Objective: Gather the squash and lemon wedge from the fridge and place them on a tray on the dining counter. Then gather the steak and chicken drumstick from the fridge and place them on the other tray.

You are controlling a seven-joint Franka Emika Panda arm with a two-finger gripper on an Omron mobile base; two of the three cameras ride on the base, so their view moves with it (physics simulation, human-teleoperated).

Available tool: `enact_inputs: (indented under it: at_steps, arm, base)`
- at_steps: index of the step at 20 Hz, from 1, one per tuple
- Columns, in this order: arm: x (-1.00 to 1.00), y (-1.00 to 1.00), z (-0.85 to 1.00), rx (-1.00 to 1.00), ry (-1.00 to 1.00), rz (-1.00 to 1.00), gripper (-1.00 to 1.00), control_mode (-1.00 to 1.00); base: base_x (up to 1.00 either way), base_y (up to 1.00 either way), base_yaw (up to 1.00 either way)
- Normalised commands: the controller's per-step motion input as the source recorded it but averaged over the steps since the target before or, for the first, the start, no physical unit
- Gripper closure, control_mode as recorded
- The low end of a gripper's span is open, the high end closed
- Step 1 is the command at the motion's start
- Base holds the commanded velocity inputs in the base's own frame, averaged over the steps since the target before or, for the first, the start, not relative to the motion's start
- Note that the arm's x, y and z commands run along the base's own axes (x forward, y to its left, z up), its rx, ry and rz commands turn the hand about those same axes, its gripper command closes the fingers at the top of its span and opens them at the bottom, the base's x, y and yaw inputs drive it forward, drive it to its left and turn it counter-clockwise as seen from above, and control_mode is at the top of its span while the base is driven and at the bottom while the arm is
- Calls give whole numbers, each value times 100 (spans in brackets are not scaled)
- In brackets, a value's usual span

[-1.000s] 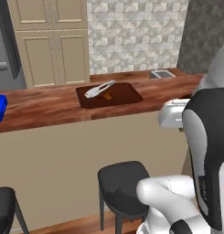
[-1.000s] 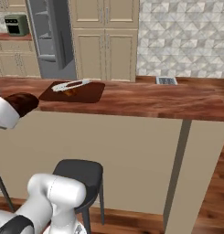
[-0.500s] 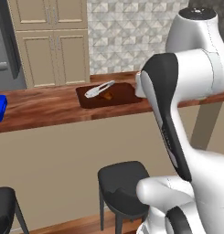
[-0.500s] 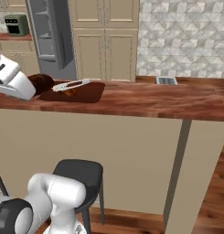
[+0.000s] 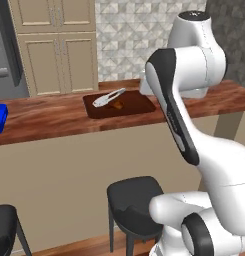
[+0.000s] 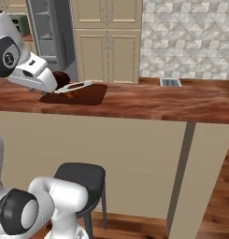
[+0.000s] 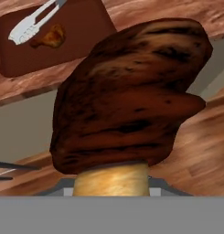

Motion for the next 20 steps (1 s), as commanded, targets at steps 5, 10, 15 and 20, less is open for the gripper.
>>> enact_inputs:
  at_steps: [5,10,15,20]
  arm:
    - [83,-10,-48,3,0,8,100,-100]
    - [85,-2,-43,0,0,8,100,-100]
    - [75,0,-33,0,0,8,100,-100]
    - [64,0,-25,0,0,9,100,-100]
  base:
    - [0,0,0]
    - [0,0,0]
    - [0,0,0]
    - [0,0,0]
